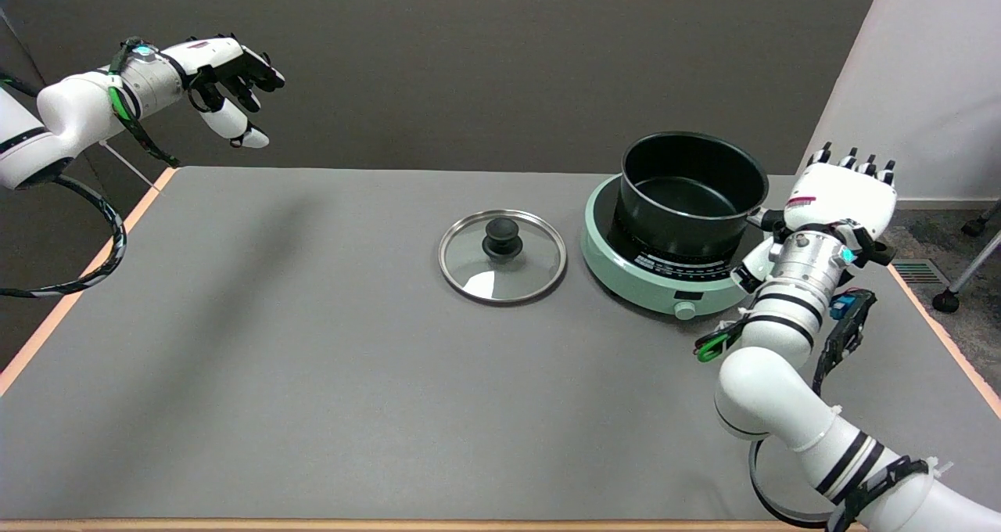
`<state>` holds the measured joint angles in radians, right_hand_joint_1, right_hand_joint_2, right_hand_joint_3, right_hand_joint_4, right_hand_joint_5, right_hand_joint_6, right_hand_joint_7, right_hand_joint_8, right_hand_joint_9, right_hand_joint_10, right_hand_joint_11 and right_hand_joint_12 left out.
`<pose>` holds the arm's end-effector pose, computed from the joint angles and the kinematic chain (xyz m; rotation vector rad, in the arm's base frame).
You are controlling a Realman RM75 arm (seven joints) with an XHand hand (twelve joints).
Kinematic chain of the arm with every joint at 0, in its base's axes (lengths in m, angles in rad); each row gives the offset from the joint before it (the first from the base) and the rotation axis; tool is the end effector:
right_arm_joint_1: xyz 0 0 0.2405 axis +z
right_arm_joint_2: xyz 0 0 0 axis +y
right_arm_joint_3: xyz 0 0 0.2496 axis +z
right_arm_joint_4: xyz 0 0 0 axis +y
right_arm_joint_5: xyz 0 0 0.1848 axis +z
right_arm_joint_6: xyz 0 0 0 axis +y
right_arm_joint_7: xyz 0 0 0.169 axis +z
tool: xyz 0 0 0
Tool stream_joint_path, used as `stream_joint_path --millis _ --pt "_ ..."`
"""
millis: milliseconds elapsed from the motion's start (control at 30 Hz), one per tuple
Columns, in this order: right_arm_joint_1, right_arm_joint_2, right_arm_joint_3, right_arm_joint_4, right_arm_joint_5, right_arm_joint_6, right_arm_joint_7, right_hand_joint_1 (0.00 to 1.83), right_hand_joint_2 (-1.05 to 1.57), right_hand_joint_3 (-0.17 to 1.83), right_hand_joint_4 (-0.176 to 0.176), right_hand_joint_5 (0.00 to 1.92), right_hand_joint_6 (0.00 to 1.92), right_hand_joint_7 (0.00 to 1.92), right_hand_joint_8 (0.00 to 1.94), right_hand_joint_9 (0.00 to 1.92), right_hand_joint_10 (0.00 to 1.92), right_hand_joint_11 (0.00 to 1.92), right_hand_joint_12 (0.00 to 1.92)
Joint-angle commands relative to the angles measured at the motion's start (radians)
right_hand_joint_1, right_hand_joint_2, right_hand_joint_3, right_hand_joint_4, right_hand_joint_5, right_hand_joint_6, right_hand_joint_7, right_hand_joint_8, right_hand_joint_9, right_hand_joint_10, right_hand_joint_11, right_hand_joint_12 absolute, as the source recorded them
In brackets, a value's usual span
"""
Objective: Pick up the pot.
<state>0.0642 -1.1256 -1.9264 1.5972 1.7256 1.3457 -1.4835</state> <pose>-0.1931 -0.2788 0.4240 0.5749 0.2674 0.0338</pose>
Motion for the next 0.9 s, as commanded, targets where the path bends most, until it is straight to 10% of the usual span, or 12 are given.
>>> stream_joint_path --millis 33,900 --pt "-0.027 -0.006 -0.007 0.026 0.055 0.040 -0.033 1.25 -1.02 1.77 0.097 0.42 0.42 0.42 0.42 0.42 0.42 0.42 0.42" --pt "0.003 0.002 -0.005 0.012 0.084 0.014 -0.033 1.26 -0.94 1.83 0.112 0.66 0.66 0.66 0.66 0.66 0.66 0.66 0.66"
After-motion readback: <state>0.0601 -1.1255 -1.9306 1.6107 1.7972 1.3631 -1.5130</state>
